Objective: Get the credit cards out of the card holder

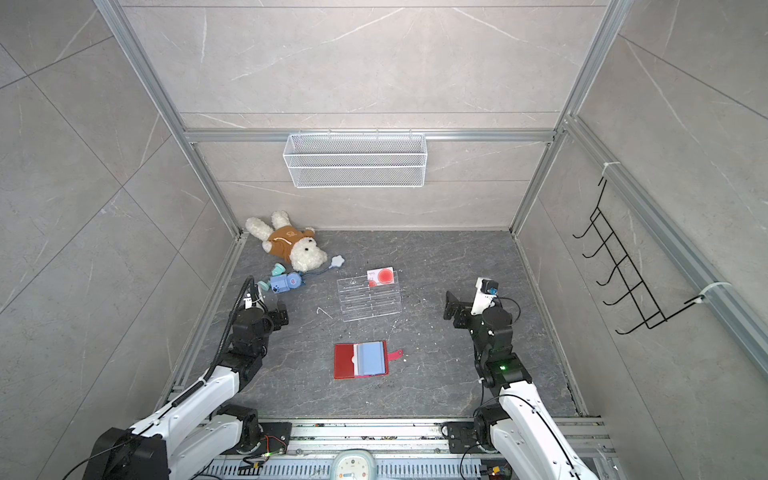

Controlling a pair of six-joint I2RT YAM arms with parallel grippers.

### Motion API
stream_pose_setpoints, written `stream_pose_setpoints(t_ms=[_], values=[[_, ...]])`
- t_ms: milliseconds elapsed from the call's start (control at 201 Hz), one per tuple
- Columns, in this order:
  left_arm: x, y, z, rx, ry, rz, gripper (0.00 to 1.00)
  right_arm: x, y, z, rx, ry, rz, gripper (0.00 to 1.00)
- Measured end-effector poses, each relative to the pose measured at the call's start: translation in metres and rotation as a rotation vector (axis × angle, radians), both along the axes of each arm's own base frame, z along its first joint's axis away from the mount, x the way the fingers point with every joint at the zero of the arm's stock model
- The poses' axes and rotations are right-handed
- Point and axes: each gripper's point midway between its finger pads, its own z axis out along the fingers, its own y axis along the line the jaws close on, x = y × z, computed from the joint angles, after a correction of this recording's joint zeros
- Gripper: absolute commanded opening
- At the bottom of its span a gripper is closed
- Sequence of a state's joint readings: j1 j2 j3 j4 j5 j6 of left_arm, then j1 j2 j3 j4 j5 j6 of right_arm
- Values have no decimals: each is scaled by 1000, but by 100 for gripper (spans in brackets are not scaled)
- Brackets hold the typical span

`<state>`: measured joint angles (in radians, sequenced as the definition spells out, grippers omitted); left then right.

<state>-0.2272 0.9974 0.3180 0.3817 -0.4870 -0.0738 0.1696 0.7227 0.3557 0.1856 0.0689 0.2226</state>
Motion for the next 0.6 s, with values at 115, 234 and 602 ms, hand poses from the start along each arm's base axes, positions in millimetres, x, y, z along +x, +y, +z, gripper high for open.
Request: stream_pose_setpoints(t_ms=[115, 234, 602], values=[[5, 4, -10, 8, 13, -8, 99, 1, -5, -11, -19, 8, -26, 100], [12, 8, -23, 3, 32, -16, 100, 2, -9, -17, -31, -10, -48, 100], [27, 6, -45, -6, 58, -89, 99, 13, -17, -45, -91, 3, -91, 100]])
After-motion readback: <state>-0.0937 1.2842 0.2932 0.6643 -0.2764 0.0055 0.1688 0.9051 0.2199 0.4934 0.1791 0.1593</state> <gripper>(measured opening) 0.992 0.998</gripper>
